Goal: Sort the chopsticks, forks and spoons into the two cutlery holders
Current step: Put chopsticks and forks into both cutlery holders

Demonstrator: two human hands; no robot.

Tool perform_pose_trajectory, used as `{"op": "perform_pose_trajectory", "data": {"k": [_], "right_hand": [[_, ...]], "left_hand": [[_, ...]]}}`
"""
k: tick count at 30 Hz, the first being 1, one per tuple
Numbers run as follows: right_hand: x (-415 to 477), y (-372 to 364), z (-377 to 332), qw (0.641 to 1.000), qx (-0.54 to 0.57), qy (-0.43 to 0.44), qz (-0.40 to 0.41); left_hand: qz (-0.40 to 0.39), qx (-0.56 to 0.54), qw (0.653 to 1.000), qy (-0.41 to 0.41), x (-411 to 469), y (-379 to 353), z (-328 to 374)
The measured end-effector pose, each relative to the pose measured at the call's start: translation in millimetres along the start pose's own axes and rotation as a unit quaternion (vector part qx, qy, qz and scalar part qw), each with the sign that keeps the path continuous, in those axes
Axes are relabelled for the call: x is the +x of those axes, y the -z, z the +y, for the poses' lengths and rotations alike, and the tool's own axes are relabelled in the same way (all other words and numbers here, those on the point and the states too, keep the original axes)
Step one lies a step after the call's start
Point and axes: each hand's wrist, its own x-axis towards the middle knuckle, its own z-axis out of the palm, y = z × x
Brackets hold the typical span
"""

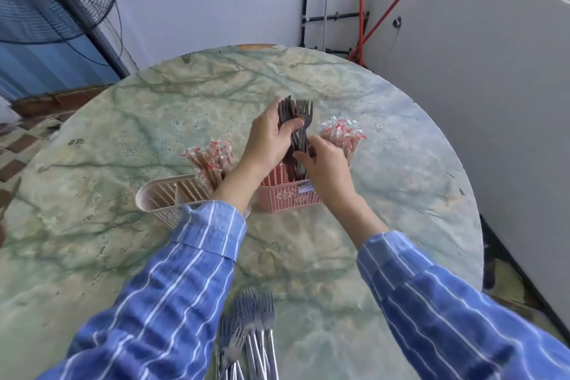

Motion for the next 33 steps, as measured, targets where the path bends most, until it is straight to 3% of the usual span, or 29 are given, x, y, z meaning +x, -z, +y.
{"op": "perform_pose_trajectory", "data": {"k": [4,12,18,25,33], "right_hand": [[-17,-16,6,0.999,-0.022,0.006,0.050],[-35,-40,15,0.991,0.058,-0.012,0.123],[-42,-53,29,0.987,0.087,-0.063,0.119],[-43,-47,32,0.986,0.103,-0.064,0.113],[-33,-37,40,0.988,0.084,-0.085,0.098]], "left_hand": [[-0.013,-0.014,1.000,-0.012,-13,-7,-10],[0.001,0.014,1.000,-0.013,-36,-27,-47],[0.029,-0.017,0.999,0.023,-56,-34,-58],[0.063,-0.065,0.993,0.073,-57,-37,-55],[0.097,-0.010,0.992,0.083,-52,-35,-64]]}}
